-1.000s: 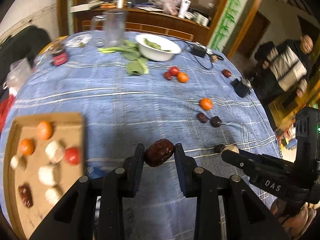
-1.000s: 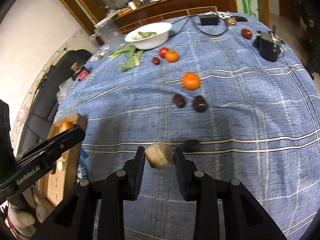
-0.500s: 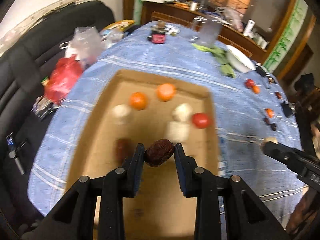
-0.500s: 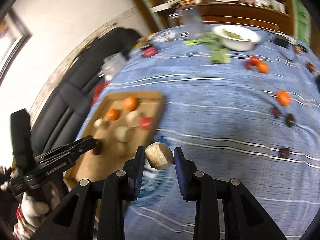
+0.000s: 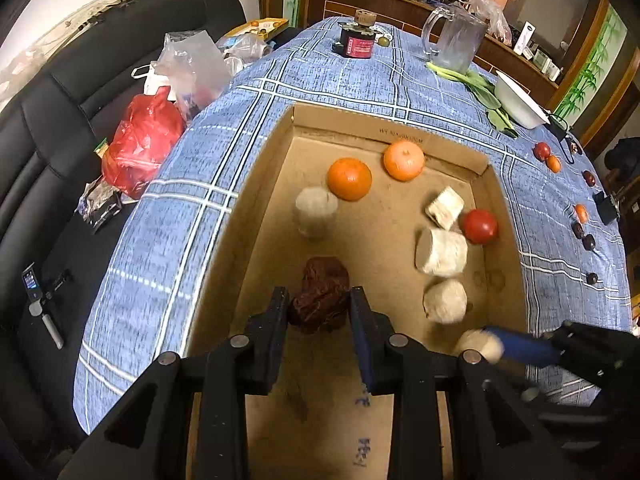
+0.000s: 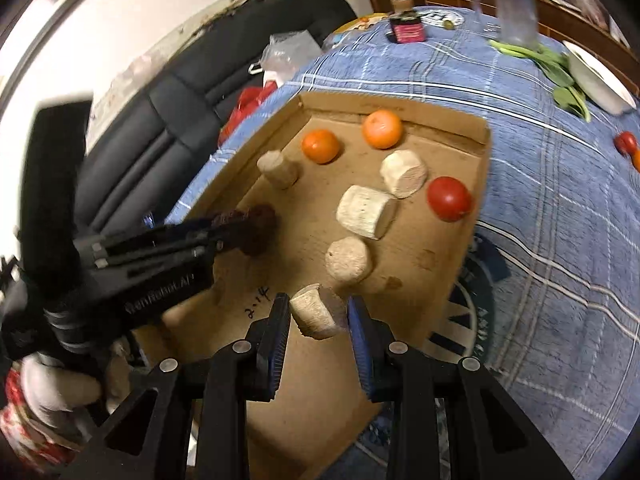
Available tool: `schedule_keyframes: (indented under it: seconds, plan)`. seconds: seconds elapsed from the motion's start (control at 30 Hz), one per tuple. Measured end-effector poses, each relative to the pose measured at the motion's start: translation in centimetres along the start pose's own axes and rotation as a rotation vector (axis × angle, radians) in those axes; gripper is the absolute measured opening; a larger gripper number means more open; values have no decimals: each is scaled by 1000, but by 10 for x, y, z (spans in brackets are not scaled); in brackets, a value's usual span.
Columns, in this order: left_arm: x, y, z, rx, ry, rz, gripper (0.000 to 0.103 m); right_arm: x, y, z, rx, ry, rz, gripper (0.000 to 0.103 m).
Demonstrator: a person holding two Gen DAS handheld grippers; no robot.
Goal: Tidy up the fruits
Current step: 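Carry the red date and beige cube into the box and open both grippers, then withdraw both grippers from the box back over the table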
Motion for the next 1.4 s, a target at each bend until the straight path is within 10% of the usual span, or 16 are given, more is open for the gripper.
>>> schedule_keyframes:
  seconds: [0.27,0.43,0.8,1.1,1.4]
  plan:
    - [-5,7,10,43,-17,40,31,3,4,20,25,-49,-30,34]
    - [-1,9,9,56,-56,-3,47,1,6,14,2,-38,-21,56]
    - [-11,17,-34,-14,-99,-118,68,-25,-9,-29,-88,-51,60,56]
    - [-79,21,-82,-96,-19,-65,68,-76,-42,-82,-138,-98,198,60]
    - [-193,18,-94,-103,-126,105,68,-144,-86,-132,-197,-149,354,70]
Point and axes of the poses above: each gripper's, at about its wrist camera, not at the fingertips, and z roughly the way its jaws point, x to its left, y to its top, the point moved 4 cm from there along z, roughly the way its jaws point, and after that the axes turned 7 degrees about x, right-handed, at the moved point
